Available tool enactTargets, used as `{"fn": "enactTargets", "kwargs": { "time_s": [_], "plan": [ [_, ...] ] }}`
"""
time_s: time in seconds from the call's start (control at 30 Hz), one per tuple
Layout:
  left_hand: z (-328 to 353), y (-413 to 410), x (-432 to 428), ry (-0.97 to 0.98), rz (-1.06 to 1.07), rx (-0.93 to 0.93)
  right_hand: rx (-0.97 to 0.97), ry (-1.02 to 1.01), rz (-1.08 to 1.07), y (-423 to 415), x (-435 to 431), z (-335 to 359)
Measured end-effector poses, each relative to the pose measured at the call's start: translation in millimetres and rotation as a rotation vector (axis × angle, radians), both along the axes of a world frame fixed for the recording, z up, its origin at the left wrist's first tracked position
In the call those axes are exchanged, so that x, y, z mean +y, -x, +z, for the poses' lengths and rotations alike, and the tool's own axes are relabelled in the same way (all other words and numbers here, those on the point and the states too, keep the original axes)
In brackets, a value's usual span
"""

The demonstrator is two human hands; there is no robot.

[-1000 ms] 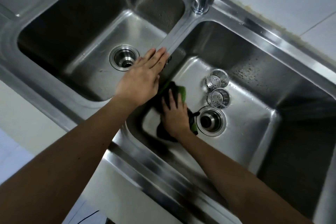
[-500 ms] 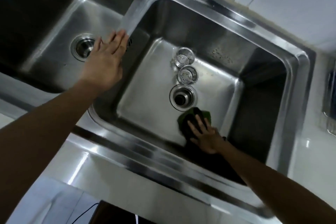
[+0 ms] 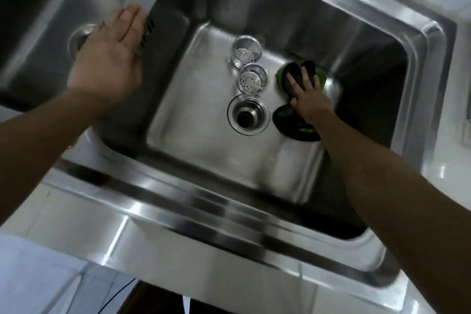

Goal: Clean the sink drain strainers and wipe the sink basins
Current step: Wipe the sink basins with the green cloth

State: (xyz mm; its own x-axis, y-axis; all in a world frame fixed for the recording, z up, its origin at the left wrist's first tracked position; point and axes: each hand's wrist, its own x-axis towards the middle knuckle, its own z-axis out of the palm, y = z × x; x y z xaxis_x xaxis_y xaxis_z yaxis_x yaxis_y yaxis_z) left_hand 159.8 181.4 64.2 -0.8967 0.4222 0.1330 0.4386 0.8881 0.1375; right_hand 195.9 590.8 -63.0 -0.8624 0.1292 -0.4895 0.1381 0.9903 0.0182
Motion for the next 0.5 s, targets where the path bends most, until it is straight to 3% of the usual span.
{"fn": "enactTargets", "kwargs": {
  "time_s": [0.17,0.27,0.5],
  "plan": [
    [-3.8,3.4,-1.1,-0.047,-0.008,0.010,-0.081,-0.147,-0.130,-29.4,22.2,15.4],
    [-2.0,3.0,-0.5,-0.051,-0.003,0.019,-0.138,-0.125,-0.115,-57.4,7.2,20.8],
    [4.4,3.2,3.9,-0.044,-0.004,0.019,-0.394,0.042,0.224,-144.9,-35.6,36.4]
  ]
}}
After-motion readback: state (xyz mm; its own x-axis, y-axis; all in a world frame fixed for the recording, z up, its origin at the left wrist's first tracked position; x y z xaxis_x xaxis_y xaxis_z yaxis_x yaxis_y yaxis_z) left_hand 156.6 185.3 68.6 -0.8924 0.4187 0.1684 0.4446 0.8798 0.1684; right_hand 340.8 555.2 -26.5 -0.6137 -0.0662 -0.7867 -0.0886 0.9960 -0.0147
